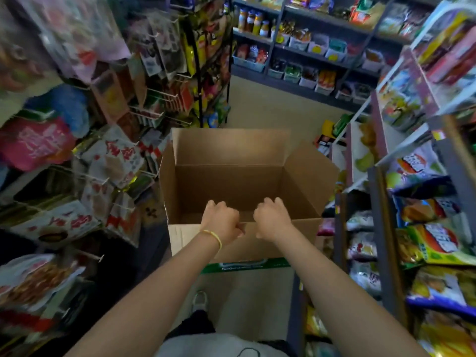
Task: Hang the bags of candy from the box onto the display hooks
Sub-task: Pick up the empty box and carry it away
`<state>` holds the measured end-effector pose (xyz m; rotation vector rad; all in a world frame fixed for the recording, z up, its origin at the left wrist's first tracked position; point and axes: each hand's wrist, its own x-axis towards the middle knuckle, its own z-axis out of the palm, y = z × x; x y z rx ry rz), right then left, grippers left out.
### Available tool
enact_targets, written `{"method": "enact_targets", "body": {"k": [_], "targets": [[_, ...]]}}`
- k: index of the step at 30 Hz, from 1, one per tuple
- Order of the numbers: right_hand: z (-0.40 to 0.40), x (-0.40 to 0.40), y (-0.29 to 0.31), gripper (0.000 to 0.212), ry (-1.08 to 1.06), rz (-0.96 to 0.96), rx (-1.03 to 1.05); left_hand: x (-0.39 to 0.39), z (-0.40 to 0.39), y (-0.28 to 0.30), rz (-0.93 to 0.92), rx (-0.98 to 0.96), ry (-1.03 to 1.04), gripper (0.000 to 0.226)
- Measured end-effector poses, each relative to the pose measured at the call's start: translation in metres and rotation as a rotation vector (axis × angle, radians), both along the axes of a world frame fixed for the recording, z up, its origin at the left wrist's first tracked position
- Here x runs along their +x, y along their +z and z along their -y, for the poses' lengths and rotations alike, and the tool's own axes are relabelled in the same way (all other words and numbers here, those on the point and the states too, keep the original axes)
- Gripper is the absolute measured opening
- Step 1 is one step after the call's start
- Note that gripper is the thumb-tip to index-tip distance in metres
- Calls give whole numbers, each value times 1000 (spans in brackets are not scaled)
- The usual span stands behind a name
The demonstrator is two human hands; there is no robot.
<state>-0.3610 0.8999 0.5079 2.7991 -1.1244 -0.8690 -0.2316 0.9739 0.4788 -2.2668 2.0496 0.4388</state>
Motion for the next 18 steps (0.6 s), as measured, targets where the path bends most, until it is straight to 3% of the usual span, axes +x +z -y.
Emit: {"method": "enact_targets", "body": {"k": [8, 18], "targets": [[172, 13, -24, 34, -183, 130, 1, 24, 184, -8, 153, 89, -104, 25], [461, 12, -85, 29, -68, 145, 19, 39, 455, -42, 159, 216, -33, 20]]}}
